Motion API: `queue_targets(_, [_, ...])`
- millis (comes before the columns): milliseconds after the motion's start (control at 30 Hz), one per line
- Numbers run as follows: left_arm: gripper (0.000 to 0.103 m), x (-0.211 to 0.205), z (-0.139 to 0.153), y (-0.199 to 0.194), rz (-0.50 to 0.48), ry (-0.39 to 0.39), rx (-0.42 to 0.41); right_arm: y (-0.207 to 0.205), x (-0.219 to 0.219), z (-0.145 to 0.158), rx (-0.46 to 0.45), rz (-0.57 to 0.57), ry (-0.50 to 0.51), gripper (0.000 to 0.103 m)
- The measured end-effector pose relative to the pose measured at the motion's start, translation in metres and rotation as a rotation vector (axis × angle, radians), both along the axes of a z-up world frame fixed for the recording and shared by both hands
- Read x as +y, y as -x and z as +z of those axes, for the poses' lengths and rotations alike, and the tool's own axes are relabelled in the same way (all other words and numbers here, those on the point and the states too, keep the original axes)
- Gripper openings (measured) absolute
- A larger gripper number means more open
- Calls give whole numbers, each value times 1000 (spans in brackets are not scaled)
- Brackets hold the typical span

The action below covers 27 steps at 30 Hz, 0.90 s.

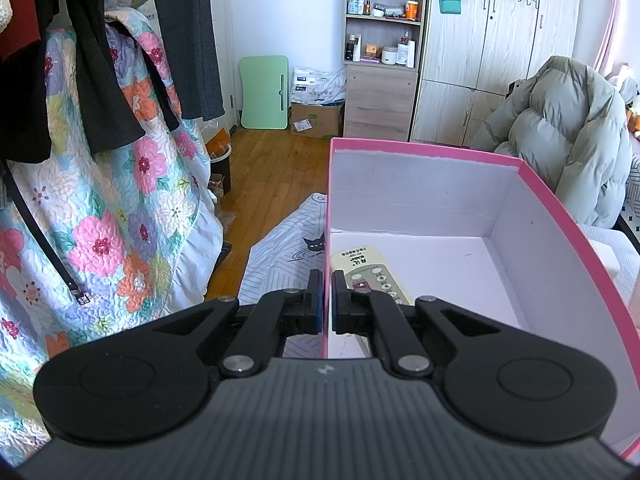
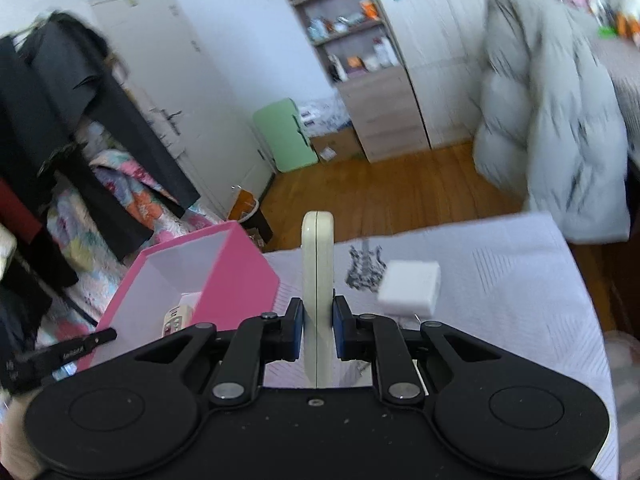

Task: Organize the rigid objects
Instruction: 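Carry the cream remote over the pink box and open the right gripper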

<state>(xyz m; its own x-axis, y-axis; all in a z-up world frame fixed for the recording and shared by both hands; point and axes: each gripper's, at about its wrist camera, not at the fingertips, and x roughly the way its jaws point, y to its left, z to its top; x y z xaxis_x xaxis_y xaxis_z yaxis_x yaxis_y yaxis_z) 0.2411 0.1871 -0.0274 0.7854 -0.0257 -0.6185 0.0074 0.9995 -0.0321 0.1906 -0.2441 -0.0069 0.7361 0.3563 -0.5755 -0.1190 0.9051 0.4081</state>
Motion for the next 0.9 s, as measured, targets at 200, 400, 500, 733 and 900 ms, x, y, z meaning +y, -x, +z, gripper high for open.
queue_targets(200, [3, 0, 0, 0, 0, 1, 0, 10, 27, 37, -112, 97, 58, 19])
queue_targets(400, [3, 0, 0, 0, 1, 2, 0, 7, 61, 77, -205, 269, 22, 19])
queue_targets(500, [3, 0, -1, 1, 1, 0, 0, -1, 87, 83, -218, 368, 8, 19])
queue_targets(733, [3, -1, -1, 2, 0, -2, 0, -26, 157, 52, -161, 511, 148, 19])
queue_targets(900, [3, -2, -2, 1, 1, 3, -1, -43, 194, 21, -158, 564, 419, 19])
